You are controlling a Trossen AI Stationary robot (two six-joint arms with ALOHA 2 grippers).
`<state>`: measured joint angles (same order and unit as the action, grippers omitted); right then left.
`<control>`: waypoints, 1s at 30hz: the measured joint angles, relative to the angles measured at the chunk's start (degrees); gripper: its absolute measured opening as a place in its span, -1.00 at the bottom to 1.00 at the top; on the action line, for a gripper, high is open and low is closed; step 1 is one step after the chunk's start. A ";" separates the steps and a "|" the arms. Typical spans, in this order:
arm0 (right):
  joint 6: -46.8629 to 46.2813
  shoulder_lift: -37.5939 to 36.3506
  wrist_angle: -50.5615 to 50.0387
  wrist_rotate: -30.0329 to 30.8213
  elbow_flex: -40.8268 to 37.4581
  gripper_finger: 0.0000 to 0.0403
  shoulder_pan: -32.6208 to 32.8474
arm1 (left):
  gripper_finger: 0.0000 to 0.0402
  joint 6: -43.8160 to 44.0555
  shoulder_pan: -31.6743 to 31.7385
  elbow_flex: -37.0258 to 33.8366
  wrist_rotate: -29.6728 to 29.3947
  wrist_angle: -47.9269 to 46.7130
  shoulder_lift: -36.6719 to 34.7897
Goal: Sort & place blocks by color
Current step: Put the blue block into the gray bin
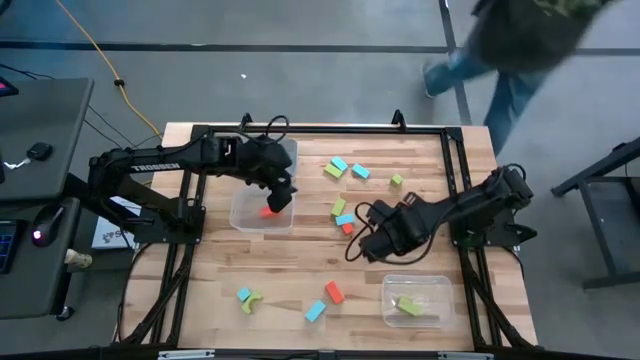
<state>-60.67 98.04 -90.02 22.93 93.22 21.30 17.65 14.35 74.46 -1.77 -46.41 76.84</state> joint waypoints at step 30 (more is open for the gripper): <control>12.72 -0.04 0.03 22.09 25.43 -0.02 -20.76 | 0.05 -12.85 0.90 0.00 3.11 23.95 16.86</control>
<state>-47.95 98.00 -89.99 45.01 118.65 0.55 4.80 15.25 74.46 1.34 -22.46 93.70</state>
